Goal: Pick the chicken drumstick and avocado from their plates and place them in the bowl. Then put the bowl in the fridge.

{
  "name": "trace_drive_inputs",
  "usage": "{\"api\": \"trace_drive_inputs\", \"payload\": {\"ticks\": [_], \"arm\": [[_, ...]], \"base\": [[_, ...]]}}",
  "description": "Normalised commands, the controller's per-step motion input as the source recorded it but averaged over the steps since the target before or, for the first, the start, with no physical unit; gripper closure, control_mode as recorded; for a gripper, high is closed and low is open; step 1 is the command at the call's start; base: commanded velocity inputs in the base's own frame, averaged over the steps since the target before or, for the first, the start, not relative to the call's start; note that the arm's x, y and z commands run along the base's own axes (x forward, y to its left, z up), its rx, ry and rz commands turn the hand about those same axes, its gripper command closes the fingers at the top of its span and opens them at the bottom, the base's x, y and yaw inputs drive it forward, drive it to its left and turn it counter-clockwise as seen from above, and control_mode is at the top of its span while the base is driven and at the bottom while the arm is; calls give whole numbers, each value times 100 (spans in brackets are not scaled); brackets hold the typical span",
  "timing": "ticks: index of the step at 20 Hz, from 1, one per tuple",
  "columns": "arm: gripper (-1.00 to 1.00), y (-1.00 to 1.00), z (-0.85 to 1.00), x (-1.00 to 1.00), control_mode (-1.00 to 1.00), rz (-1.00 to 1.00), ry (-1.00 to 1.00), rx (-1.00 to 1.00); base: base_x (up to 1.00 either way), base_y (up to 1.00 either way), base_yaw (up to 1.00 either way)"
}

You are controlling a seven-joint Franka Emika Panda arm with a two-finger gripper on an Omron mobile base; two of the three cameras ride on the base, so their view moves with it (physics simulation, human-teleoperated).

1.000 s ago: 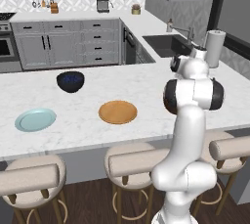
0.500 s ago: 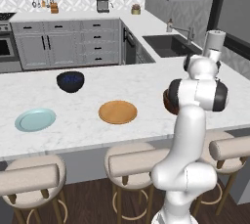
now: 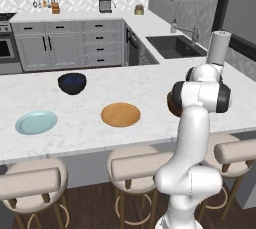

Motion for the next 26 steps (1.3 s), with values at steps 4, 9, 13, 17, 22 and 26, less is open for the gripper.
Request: {"api": "trace_drive_inputs", "payload": {"ticks": [4,9,13,17,22,26], "arm": [[100,0,-13,1,-100,-1,3,0],[100,0,14,-11,-100,0,-4,2],[100,4,89,-56,-100,0,-17,3],[100,31,100,-83,-100,0,-31,0],[100,73,100,-77,-100,0,-34,-1],[100,89,84,-50,-100,2,-25,-4]], "base": [[0,0,0],[0,0,0],[0,0,0],[0,0,0],[0,0,0],[0,0,0]]}}
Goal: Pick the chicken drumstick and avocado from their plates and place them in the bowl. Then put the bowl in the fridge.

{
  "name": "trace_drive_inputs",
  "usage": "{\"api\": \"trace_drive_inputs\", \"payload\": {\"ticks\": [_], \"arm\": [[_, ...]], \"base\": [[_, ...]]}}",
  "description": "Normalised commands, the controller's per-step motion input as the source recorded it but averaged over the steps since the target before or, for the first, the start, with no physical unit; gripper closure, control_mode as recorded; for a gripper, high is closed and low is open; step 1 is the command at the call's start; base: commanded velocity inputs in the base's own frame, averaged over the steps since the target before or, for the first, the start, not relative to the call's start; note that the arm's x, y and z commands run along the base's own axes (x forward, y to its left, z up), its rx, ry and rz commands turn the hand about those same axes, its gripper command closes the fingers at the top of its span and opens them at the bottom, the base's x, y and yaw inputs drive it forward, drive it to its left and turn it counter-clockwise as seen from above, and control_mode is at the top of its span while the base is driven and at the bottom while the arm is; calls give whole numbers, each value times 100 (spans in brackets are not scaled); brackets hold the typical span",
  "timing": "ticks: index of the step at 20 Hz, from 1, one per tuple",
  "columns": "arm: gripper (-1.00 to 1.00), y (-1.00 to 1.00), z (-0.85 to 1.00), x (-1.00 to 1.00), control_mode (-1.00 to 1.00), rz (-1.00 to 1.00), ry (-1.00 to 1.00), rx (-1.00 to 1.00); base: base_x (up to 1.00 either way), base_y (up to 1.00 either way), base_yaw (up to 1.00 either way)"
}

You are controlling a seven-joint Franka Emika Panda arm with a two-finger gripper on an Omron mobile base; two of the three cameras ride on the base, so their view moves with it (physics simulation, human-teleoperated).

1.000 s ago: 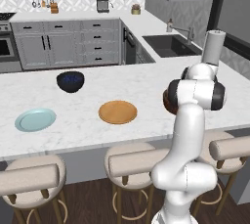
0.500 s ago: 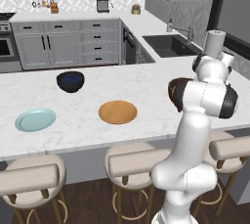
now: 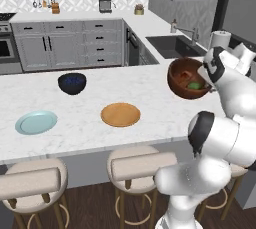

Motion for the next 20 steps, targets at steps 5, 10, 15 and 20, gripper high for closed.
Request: {"api": "trace_drive_inputs", "payload": {"ticks": [5,10,15,20], "arm": [[100,35,15,-20,100,3,-9,-1],[100,0,0,0,100,0,0,0],[100,0,0,0,100,0,0,0],[100,0,0,0,100,0,0,0]], "base": [[-40,60,13],[-38,100,47],[-19,100,53],[0,100,43]]}}
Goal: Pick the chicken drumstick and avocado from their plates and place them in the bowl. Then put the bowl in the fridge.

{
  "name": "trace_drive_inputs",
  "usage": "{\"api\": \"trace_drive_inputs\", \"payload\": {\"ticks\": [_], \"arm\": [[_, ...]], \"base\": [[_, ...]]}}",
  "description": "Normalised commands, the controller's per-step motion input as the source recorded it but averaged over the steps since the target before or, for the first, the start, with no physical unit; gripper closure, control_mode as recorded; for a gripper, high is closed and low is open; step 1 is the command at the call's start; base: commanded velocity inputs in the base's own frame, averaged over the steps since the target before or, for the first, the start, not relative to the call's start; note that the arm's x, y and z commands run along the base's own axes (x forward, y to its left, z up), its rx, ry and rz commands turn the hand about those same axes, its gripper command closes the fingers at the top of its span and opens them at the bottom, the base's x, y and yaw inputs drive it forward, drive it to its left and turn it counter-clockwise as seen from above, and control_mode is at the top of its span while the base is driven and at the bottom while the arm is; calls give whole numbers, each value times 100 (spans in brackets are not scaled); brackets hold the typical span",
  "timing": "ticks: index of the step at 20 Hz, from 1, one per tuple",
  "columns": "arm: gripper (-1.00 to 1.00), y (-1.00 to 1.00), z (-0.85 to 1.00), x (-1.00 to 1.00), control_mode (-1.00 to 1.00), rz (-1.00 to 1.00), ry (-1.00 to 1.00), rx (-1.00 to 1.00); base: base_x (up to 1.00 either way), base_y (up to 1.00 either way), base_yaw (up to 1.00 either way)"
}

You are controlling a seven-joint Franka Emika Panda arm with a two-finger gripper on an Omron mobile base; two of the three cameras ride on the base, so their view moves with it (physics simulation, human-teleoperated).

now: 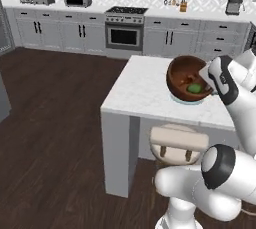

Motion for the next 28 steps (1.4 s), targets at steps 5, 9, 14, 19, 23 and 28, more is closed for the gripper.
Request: {"api": "trace_drive_inputs", "payload": {"ticks": [5,9,14,19,23,28], "arm": [[100,0,0,0,100,0,0,0],[100,0,0,0,100,0,0,0],[100,0,0,0,100,0,0,0],[100,0,0,0,100,0,0,0],[100,0,0,0,100,0,0,0],[100,0,0,0,100,0,0,0]], "base": [[9,100,29],[52,100,15],[100,100,0],[100,100,-12],[100,95,-35],[100,49,-56]]}}
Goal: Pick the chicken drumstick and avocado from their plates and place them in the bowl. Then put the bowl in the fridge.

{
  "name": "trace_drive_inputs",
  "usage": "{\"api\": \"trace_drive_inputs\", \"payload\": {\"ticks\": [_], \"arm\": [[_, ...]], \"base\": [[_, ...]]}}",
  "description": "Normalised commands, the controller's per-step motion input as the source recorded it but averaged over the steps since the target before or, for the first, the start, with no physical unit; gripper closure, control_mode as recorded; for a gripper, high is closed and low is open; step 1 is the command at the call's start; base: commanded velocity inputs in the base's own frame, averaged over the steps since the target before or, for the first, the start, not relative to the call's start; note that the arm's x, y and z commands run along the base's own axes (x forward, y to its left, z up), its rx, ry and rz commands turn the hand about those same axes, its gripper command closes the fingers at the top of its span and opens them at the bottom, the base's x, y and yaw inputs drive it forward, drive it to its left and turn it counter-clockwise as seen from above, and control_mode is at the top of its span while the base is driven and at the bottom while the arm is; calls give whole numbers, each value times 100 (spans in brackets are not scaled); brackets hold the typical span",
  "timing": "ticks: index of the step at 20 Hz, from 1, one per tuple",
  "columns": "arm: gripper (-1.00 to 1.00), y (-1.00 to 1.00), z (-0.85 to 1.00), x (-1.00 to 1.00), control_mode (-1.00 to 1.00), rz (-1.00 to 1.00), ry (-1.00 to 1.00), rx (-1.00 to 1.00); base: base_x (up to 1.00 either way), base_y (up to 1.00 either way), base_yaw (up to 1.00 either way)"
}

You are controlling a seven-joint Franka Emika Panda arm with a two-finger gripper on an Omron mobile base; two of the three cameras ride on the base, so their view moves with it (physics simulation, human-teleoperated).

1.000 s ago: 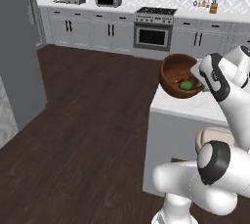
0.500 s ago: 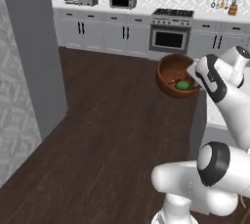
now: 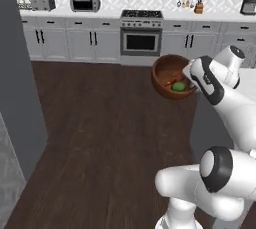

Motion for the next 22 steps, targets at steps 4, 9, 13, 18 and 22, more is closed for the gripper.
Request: {"api": "trace_drive_inputs", "payload": {"ticks": [4,9,13,18,22], "arm": [[100,0,0,0,100,0,0,0],[100,0,0,0,100,0,0,0],[100,0,0,0,100,0,0,0],[100,0,0,0,100,0,0,0],[100,0,0,0,100,0,0,0]], "base": [[100,60,-41],[100,60,-6],[100,17,9],[100,0,2],[100,0,2]]}}
